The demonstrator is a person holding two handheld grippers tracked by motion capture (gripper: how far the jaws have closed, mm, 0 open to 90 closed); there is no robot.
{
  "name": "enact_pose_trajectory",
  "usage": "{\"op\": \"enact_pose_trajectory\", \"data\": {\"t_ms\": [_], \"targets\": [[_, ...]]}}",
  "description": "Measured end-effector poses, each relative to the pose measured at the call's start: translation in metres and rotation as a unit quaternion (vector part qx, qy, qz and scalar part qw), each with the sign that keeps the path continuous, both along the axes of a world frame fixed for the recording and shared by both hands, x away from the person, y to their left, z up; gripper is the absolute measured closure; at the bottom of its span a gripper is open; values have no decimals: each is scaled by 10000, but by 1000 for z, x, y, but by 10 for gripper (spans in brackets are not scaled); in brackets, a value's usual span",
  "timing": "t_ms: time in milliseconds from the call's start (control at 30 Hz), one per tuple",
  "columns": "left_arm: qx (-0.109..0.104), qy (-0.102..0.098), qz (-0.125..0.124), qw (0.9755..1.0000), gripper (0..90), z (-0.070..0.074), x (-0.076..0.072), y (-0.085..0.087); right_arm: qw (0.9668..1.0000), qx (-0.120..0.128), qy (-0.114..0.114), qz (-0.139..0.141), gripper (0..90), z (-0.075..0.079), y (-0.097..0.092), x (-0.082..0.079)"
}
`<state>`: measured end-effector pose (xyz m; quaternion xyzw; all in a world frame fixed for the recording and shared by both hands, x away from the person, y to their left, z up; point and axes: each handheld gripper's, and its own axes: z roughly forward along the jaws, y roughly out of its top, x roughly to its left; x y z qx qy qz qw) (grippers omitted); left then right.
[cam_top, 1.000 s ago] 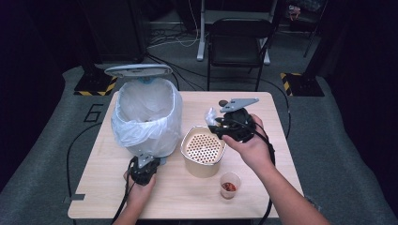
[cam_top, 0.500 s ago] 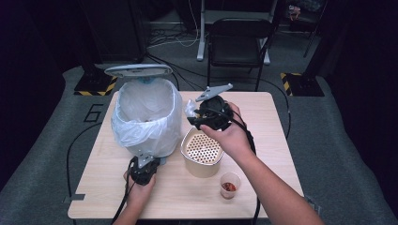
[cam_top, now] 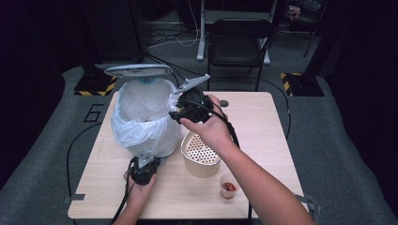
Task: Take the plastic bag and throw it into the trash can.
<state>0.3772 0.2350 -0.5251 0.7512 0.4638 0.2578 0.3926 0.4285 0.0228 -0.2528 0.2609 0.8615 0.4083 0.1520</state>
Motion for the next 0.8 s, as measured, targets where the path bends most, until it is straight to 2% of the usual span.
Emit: {"op": "enact_pose_trajectory", "data": {"t_ms": [200, 500, 800], "targets": [[-4, 4, -2, 10000, 900, 0, 0, 0, 9999, 15, -68, 77, 622, 1, 21, 7], [1, -4, 0, 10000, 900, 0, 0, 0, 10000, 35, -49, -41, 621, -4, 43, 16], [18, -10, 0, 10000, 900, 0, 0, 0, 9997, 57, -18, -224, 619, -10, 57, 27]]}}
